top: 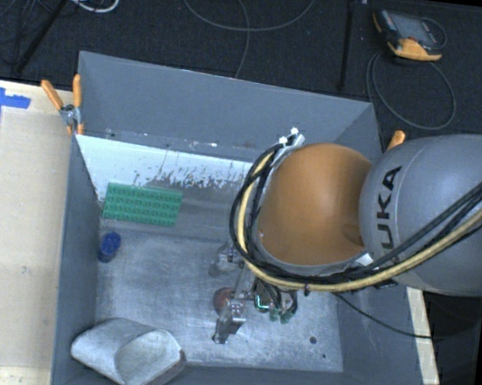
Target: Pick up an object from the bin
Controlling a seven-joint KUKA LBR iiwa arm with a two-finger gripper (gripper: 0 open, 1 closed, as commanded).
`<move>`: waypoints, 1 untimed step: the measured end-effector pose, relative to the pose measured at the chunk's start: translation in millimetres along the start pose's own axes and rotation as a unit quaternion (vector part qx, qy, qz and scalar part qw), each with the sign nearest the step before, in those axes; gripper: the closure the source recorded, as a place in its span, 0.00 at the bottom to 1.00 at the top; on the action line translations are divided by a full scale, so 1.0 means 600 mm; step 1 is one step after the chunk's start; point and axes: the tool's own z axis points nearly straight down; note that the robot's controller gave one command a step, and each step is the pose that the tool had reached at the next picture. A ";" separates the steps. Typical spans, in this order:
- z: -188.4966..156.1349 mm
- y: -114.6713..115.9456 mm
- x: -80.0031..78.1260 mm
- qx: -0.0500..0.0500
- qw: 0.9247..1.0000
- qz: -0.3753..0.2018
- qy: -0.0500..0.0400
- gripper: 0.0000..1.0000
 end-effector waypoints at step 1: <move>0.107 -0.082 -0.051 0.001 1.000 0.003 -0.002 0.00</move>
Offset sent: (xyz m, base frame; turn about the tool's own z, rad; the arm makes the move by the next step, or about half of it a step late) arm 0.0306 -0.0459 -0.0595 0.0012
